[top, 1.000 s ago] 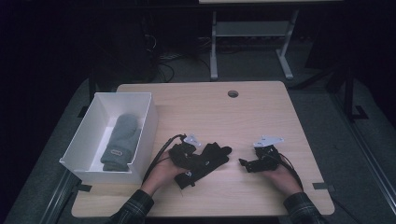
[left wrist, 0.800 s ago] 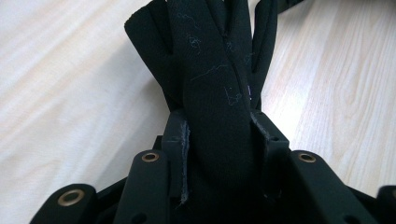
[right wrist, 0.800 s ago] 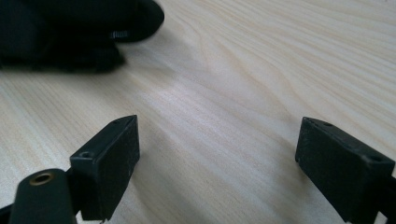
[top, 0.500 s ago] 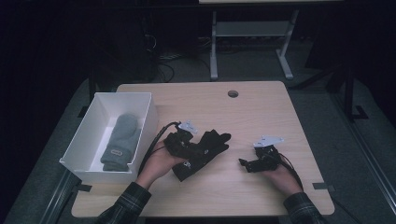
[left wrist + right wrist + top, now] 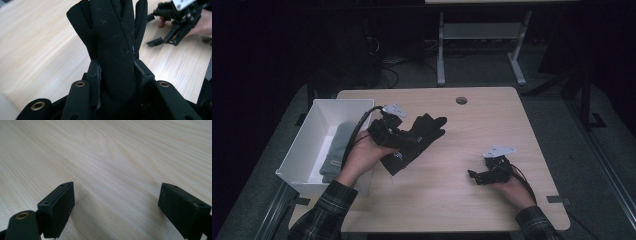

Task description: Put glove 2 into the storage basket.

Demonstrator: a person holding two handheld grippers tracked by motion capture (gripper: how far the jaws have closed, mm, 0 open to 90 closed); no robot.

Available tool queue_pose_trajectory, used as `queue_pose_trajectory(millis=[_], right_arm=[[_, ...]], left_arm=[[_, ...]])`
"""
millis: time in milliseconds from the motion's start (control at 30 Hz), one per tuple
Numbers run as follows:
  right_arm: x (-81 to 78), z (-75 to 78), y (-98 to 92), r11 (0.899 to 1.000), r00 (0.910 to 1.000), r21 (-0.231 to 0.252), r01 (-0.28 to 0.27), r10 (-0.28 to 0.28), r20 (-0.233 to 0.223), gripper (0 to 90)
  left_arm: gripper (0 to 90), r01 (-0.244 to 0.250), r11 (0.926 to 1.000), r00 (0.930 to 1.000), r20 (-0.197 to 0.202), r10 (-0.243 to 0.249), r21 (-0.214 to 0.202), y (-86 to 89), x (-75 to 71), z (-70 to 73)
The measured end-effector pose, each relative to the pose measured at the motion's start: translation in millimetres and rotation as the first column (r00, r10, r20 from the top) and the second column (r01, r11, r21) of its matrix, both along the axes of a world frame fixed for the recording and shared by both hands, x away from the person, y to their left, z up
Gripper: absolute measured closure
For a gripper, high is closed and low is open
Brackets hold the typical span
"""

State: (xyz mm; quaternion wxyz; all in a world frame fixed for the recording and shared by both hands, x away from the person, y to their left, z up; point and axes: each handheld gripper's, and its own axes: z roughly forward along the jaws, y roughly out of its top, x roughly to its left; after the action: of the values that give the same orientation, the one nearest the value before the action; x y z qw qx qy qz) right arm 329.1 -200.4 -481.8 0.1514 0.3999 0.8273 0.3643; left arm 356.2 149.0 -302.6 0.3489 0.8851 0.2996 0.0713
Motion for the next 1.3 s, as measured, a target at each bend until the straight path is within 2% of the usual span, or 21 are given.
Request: queue_pose_trajectory(millis=[300, 433, 533, 633, 767, 900, 933, 1033, 1100, 1167, 1300], right_arm=[[0.1, 0.0, -0.1, 1.000, 1.0000, -0.002, -0.001, 0.001, 0.001, 13.5], [0.2, -0.1, -0.1, 1.000, 1.0000, -0.002, -0.001, 0.001, 0.002, 13.5], [0.1, 0.0, -0.1, 1.000, 1.0000, -0.002, -0.001, 0.001, 0.002, 13.5], [0.1, 0.0, -0.1, 1.000, 1.0000, -0.002, -0.001, 0.001, 0.002, 13.5], [0.1, 0.0, 0.0, 1.000, 1.0000, -0.002, 0.000, 0.000, 0.001, 13.6], [0.1, 0.0, 0.0, 1.000, 1.0000, -0.002, 0.001, -0.001, 0.001, 13.5], [0.1, 0.0, 0.0, 1.000, 1.0000, -0.002, 0.001, -0.001, 0.001, 13.5], [0.1, 0.0, 0.1, 1.000, 1.0000, -0.002, 0.002, -0.002, 0.000, 13.5], [0.2, 0.0, 0.1, 1.000, 1.0000, -0.003, 0.002, -0.002, 0.001, 13.5], [0.1, 0.0, 0.1, 1.000, 1.0000, -0.002, 0.003, -0.003, 0.000, 13.5], [0.1, 0.0, 0.2, 1.000, 1.0000, -0.002, 0.004, -0.004, -0.001, 13.5]], left_arm=[[63.3, -0.102, 0.9947, 0.9944, 0.026, 0.103, -0.015, 44.7, 10.9, 32.1], [63.3, -0.158, 0.9872, 0.9865, 0.041, 0.158, -0.024, 68.3, 12.3, 42.2], [63.2, -0.202, 0.9787, 0.9781, 0.045, 0.203, -0.040, 87.4, 13.0, 47.2], [63.2, -0.249, 0.9671, 0.9670, 0.041, 0.251, -0.052, 106.6, 14.8, 48.2], [63.2, -0.310, 0.9501, 0.9497, 0.036, 0.311, -0.036, 129.3, 17.5, 45.0], [63.2, -0.374, 0.9271, 0.9268, 0.025, 0.375, -0.023, 147.5, 19.8, 38.1], [63.2, -0.392, 0.9197, 0.9196, 0.018, 0.392, -0.020, 151.3, 20.3, 35.4], [63.2, -0.426, 0.9049, 0.9049, 0.001, 0.426, 0.002, 162.2, 22.0, 24.9], [63.1, -0.441, 0.8976, 0.8977, -0.005, 0.441, 0.016, 166.9, 22.5, 18.0], [63.1, -0.462, 0.8865, 0.8864, -0.017, 0.463, 0.021, 171.7, 22.8, 9.6], [63.1, -0.489, 0.8715, 0.8707, -0.041, 0.490, 0.041, 179.2, 24.9, -6.8]])
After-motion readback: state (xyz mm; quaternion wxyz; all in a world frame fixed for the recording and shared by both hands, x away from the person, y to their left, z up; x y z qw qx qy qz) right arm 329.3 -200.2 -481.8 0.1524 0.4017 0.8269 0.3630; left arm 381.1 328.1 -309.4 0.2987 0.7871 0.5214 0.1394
